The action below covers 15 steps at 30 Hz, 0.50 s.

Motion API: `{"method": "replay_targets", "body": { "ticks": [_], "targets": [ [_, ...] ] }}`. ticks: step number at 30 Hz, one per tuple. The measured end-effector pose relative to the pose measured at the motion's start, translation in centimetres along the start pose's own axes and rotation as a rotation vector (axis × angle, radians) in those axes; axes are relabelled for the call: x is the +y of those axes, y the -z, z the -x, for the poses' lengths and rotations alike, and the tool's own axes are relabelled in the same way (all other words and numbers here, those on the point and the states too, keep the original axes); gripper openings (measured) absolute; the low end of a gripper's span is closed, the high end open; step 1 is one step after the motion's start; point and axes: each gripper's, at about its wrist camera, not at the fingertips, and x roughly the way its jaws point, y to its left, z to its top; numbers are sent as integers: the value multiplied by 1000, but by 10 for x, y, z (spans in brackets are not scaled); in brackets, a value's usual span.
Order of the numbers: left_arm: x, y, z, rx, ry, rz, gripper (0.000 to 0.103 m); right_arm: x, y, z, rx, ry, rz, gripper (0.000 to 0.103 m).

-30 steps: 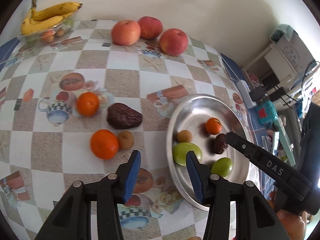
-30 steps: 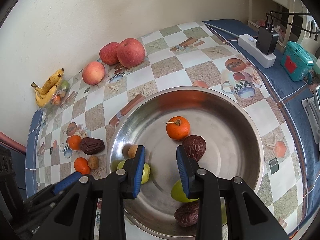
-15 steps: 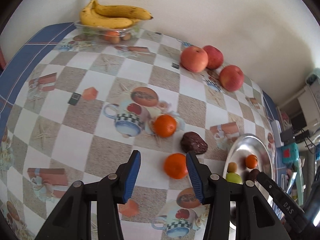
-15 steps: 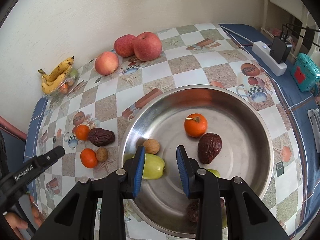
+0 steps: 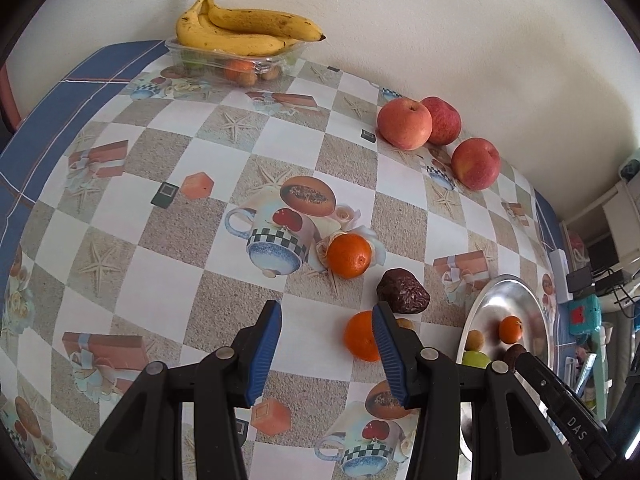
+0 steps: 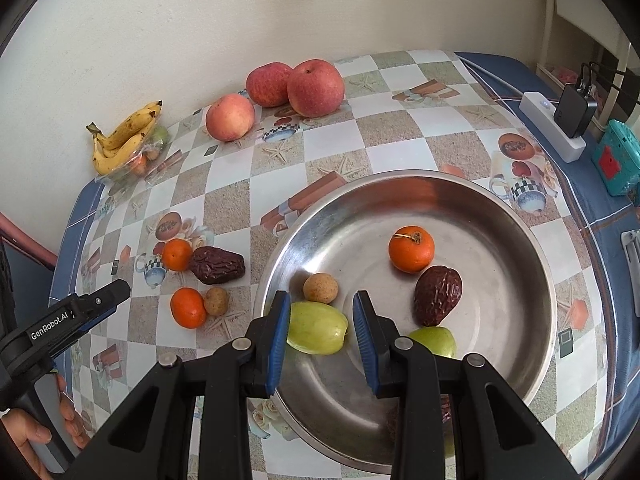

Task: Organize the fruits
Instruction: 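Withdraw both open tools from the bowl back toward the fruit row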

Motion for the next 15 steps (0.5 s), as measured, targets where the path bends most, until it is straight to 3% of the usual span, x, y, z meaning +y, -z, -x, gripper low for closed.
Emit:
{"method": "replay_targets", "body": {
  "ticks": [4, 7, 8, 11, 15],
  "targets": [
    [0, 1, -3, 12, -13, -5, 52, 1, 1, -1, 3, 3, 3, 34],
    [-1, 2, -7, 28, -36, -14, 68, 1, 1, -2, 5, 4, 5, 34],
    [-1, 2, -8, 33, -42, -16, 68, 1, 1, -3, 7, 8, 6, 38],
    [-2, 4, -12, 46, -73, -31, 73, 0, 1, -6, 14, 28, 4, 66],
    [-2, 6, -16, 53, -105, -46, 88, -2, 1, -7, 18, 37, 0, 72]
  ]
}}
